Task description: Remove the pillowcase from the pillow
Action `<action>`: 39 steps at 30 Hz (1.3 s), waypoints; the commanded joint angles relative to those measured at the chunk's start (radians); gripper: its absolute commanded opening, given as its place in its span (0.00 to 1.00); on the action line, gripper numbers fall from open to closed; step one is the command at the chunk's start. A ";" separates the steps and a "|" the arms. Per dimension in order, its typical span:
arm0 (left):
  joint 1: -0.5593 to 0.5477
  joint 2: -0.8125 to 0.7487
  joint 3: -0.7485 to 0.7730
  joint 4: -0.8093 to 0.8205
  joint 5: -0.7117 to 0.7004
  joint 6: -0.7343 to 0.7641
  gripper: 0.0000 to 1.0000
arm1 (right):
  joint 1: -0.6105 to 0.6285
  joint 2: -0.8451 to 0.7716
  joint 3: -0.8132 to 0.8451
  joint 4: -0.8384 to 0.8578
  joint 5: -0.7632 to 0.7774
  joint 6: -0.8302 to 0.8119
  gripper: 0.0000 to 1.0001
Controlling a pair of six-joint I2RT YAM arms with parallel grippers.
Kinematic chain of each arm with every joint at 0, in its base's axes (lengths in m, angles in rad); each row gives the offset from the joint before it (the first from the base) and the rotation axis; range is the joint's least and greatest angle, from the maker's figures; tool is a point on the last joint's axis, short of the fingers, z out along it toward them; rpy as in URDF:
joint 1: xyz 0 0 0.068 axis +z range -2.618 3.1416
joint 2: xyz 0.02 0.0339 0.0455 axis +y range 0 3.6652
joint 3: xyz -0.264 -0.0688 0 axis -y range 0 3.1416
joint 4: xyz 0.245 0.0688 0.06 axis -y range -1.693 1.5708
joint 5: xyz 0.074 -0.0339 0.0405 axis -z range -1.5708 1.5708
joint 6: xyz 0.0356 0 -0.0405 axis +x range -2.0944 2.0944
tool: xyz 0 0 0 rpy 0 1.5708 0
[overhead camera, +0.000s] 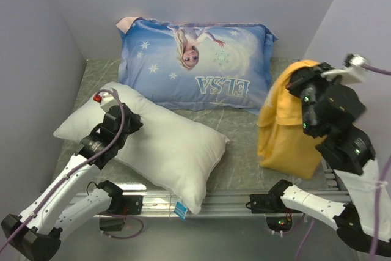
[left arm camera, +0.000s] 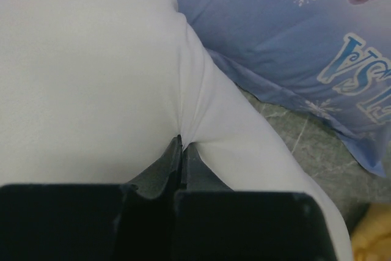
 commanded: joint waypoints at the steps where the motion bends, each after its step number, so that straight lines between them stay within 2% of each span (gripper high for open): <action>1: -0.064 -0.005 -0.008 0.129 -0.013 -0.126 0.01 | -0.163 0.100 -0.007 0.004 -0.330 0.055 0.00; 4: -0.111 0.033 0.036 0.108 -0.090 -0.159 0.00 | -0.312 0.144 -0.047 0.011 -0.518 0.115 0.00; 7: -0.119 0.044 0.064 0.115 -0.107 -0.187 0.01 | -0.389 0.120 -0.157 0.057 -0.615 0.168 0.00; 13: -0.119 0.098 0.152 0.097 -0.139 -0.156 0.01 | -0.485 0.031 -0.389 0.076 -0.652 0.230 0.00; 16: -0.119 0.102 0.146 0.112 -0.138 -0.133 0.01 | -0.633 -0.001 -0.485 0.073 -0.726 0.237 0.00; 17: -0.118 0.107 0.144 0.112 -0.136 -0.126 0.01 | -0.766 -0.003 -0.508 0.068 -0.823 0.233 0.00; 18: -0.119 0.108 0.141 0.109 -0.133 -0.123 0.01 | -0.848 -0.006 -0.518 0.068 -0.868 0.231 0.00; 19: -0.116 0.113 0.132 0.109 -0.133 -0.123 0.01 | -0.918 -0.009 -0.522 0.065 -0.949 0.231 0.00; 21: -0.114 0.114 0.118 0.117 -0.129 -0.112 0.01 | -1.027 -0.018 -0.521 0.054 -1.005 0.239 0.00; 27: -0.113 0.144 0.083 0.146 -0.070 -0.064 0.00 | -1.026 -0.052 -0.515 0.076 -1.029 0.253 0.00; 30: -0.113 0.159 0.058 0.172 -0.028 -0.051 0.02 | -1.000 -0.055 -0.583 0.106 -1.059 0.250 0.00; 34: -0.113 0.177 0.052 0.189 0.045 -0.018 0.09 | -0.841 -0.080 -0.752 0.164 -0.970 0.251 0.00; 35: -0.113 0.179 0.055 0.191 0.077 -0.005 0.15 | -0.725 -0.075 -0.774 0.168 -0.848 0.251 0.00; 37: -0.114 0.177 0.061 0.178 0.095 0.032 0.22 | -0.617 -0.043 -0.839 0.194 -0.766 0.253 0.08; 38: -0.113 0.174 0.066 0.174 0.100 0.044 0.32 | -0.588 -0.031 -0.861 0.204 -0.737 0.257 0.22; 39: -0.114 0.170 0.070 0.165 0.112 0.057 0.37 | -0.585 -0.008 -0.881 0.226 -0.740 0.256 0.31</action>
